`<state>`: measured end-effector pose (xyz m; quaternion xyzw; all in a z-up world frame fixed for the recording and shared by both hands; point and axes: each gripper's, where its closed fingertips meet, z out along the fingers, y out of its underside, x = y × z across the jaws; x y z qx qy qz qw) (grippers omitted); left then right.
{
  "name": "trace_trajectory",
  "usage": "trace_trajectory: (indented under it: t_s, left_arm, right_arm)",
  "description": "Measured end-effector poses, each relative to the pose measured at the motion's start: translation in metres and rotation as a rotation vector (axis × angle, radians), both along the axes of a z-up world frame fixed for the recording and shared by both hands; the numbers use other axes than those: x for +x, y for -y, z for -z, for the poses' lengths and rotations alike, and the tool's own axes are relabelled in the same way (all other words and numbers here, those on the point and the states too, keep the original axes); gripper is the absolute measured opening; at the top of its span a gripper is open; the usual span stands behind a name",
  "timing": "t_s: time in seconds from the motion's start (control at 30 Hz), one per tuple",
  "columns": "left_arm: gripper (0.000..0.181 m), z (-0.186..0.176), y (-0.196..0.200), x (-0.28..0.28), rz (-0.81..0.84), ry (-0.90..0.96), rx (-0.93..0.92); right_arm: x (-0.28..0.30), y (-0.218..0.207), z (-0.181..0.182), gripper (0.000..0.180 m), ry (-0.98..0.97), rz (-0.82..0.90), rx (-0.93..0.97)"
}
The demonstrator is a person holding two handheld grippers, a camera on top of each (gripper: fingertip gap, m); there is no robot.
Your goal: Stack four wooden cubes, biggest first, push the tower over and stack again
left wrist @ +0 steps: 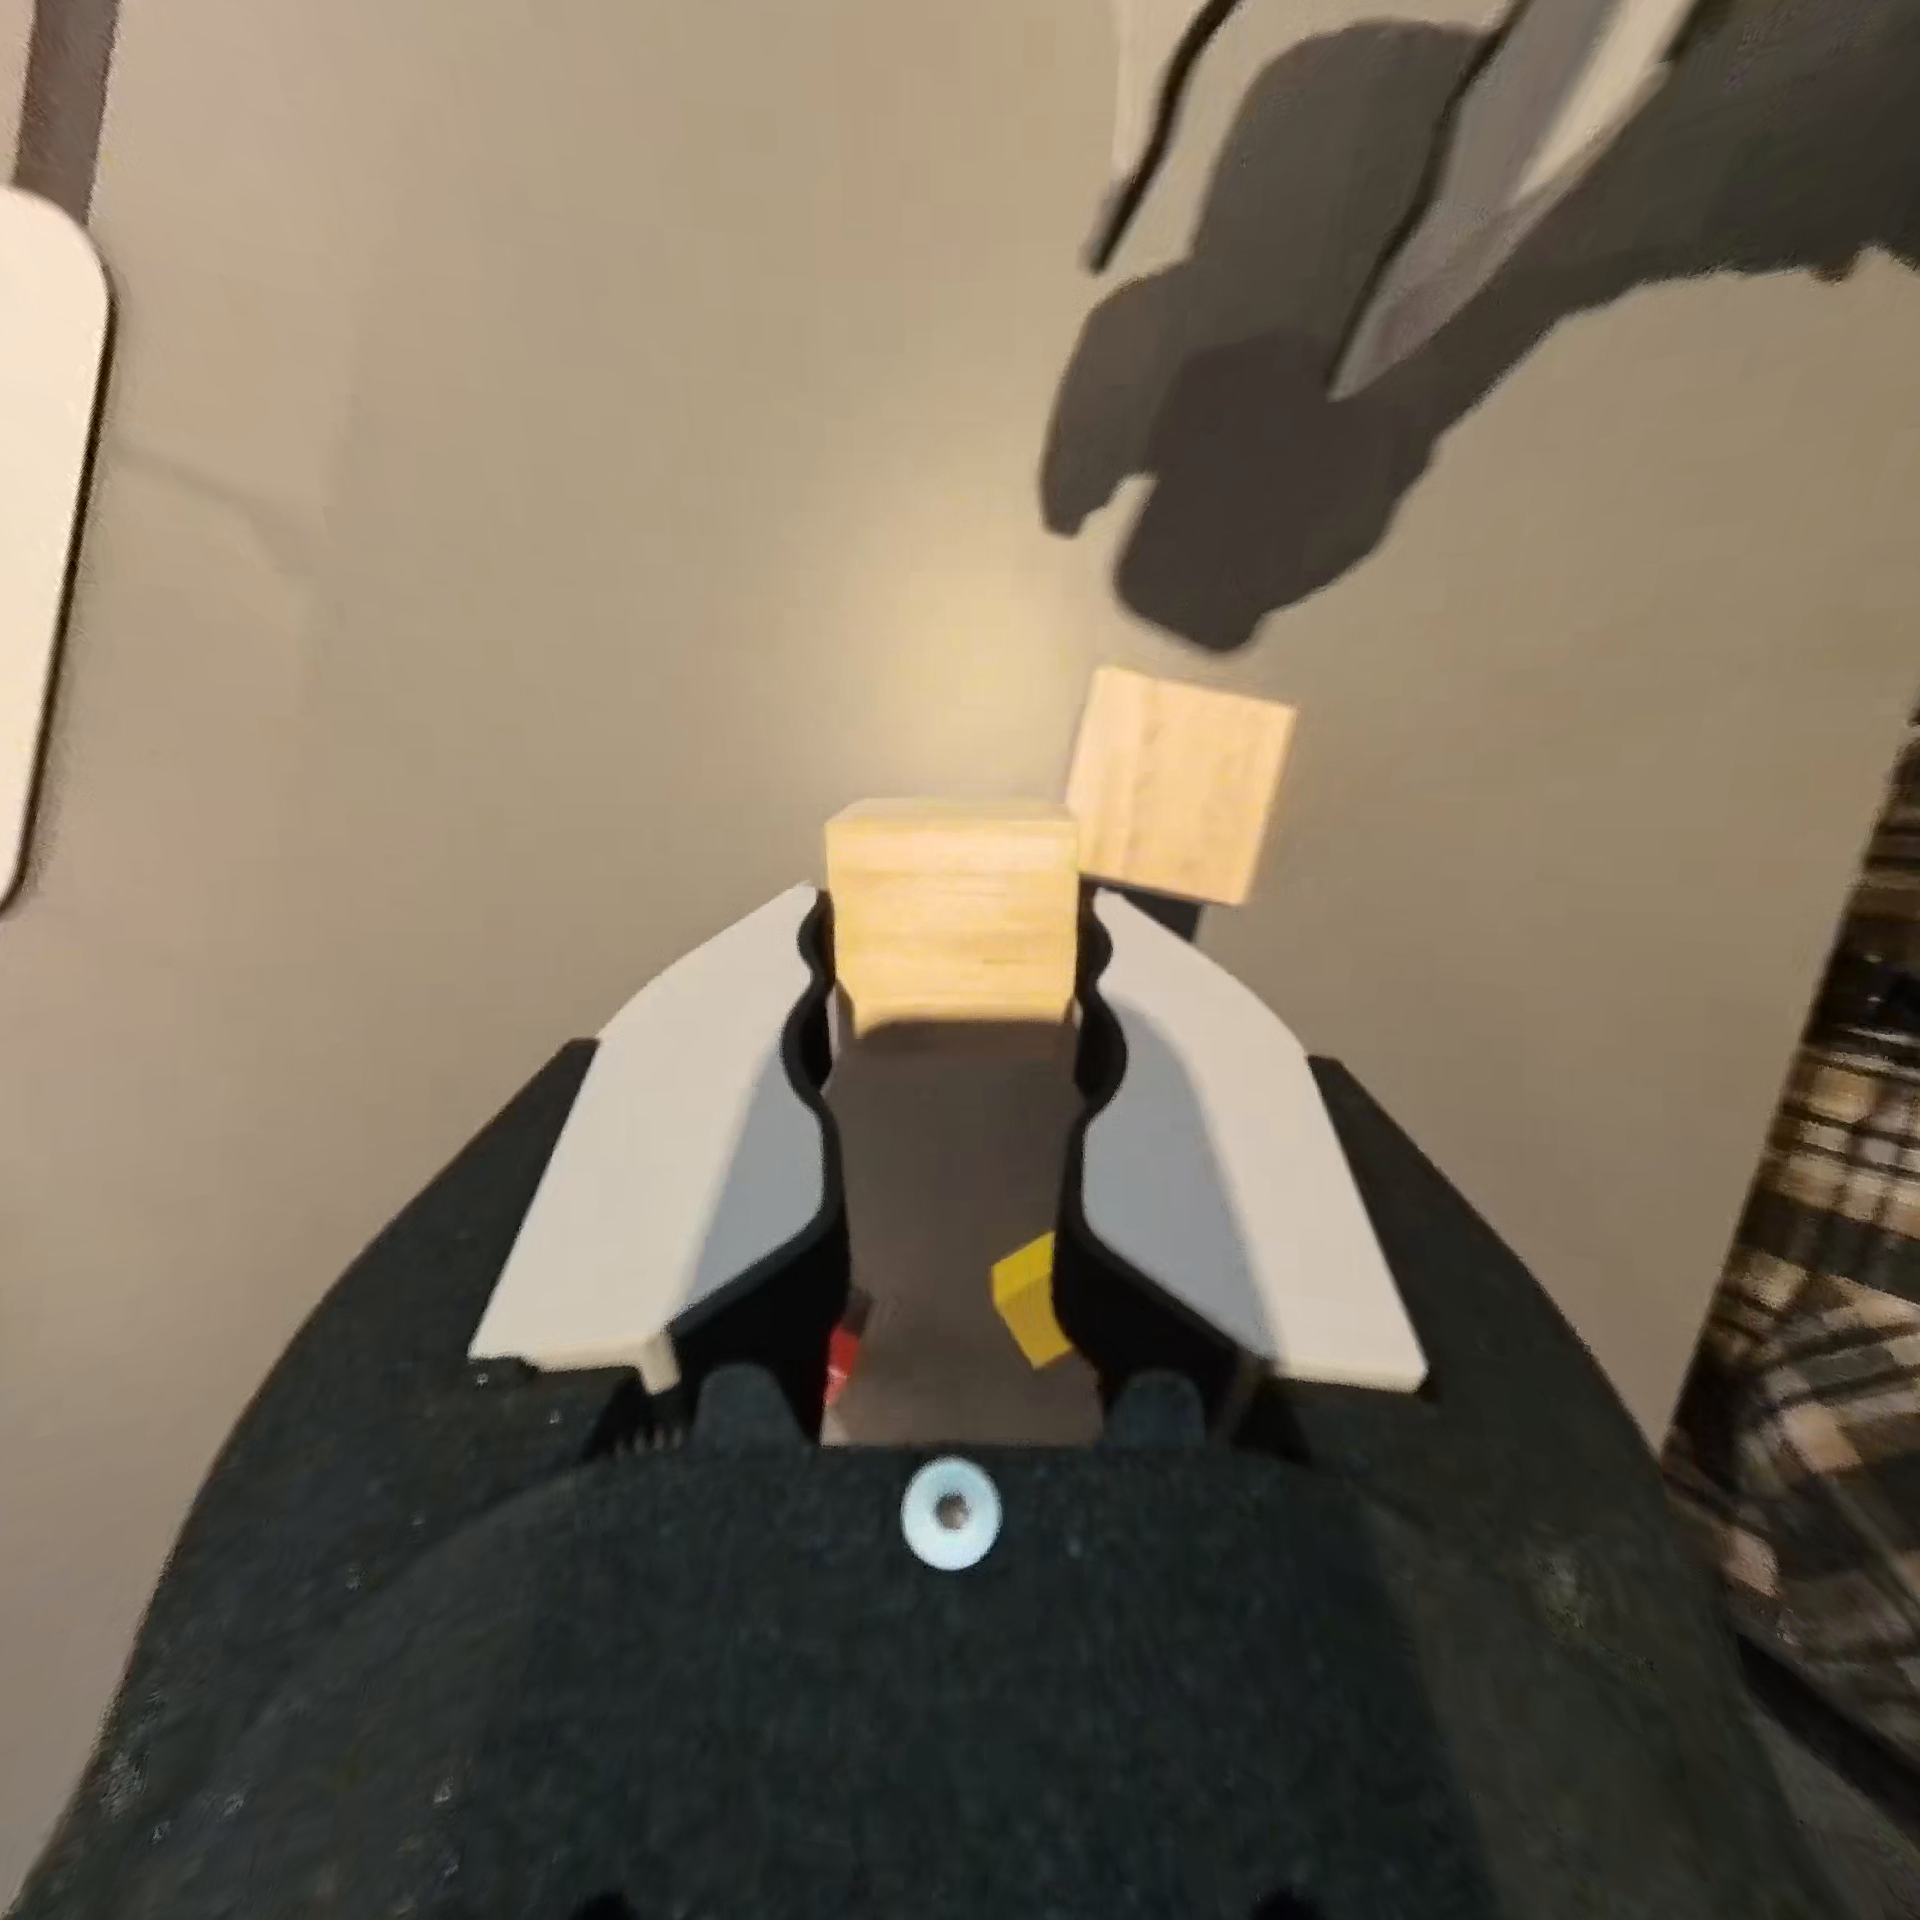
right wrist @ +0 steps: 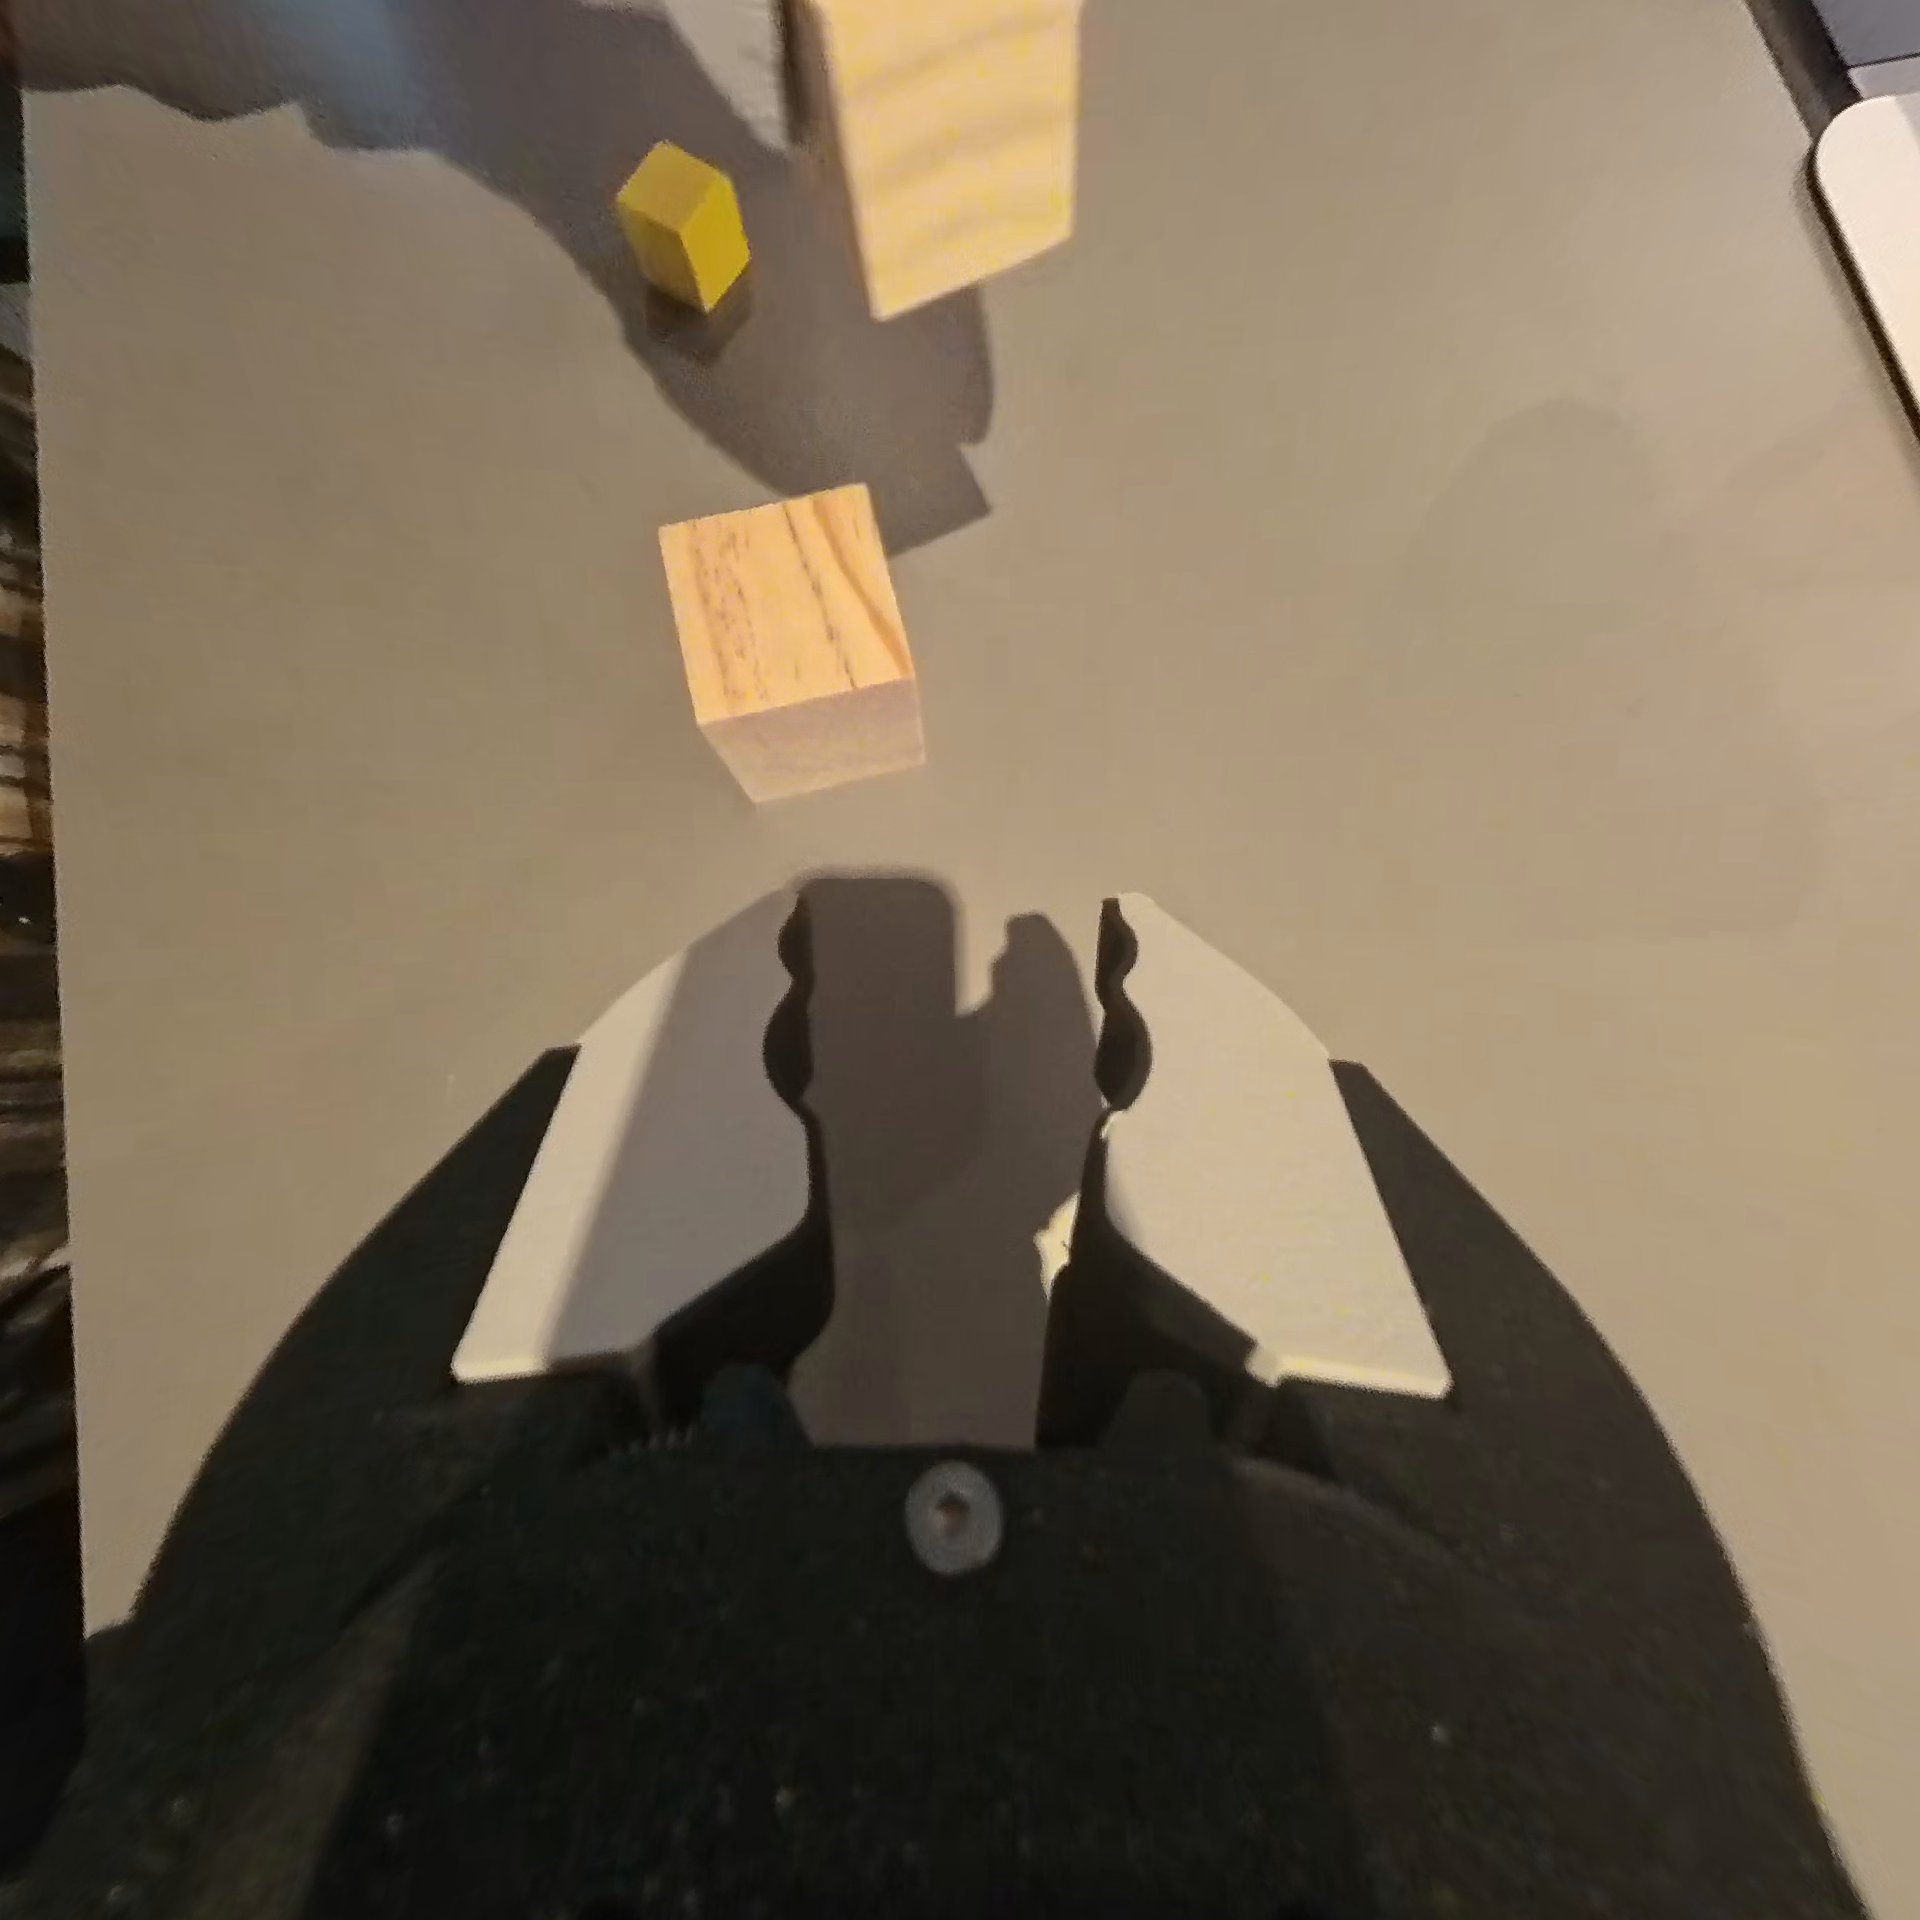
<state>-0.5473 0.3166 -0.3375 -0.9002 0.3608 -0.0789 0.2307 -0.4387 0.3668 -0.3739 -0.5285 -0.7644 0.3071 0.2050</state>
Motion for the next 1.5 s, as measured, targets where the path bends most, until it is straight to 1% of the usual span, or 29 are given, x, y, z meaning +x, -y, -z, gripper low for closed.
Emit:
trace_trajectory:
  t_s: [0.07, 0.2, 0.37, 0.5, 0.93, 1.5]
  left_arm:
    - [0.044, -0.004, 0.006, 0.018, 0.044, -0.020, -0.013]
    - [0.044, 0.004, 0.014, 0.045, 0.115, -0.065, -0.046]
    - [0.044, 0.020, 0.012, 0.055, 0.140, -0.093, -0.076]
    - [0.044, 0.029, 0.010, 0.054, 0.147, -0.131, -0.094]
    - [0.044, 0.044, 0.016, 0.054, 0.204, -0.159, -0.160]
    - [0.044, 0.045, 0.015, 0.055, 0.216, -0.135, -0.131]
  right_arm:
    - [0.002, -0.001, 0.000, 0.052, 0.001, 0.007, -0.004]
    - [0.009, -0.003, 0.003, 0.052, 0.010, 0.019, -0.006]
    - [0.020, -0.005, 0.004, 0.051, 0.016, 0.035, -0.006]
    - [0.026, -0.007, 0.002, 0.051, 0.010, 0.045, -0.007]
    - [0.027, -0.007, 0.005, 0.049, 0.016, 0.040, -0.016]
    - [0.022, -0.004, 0.008, 0.048, 0.022, 0.027, -0.024]
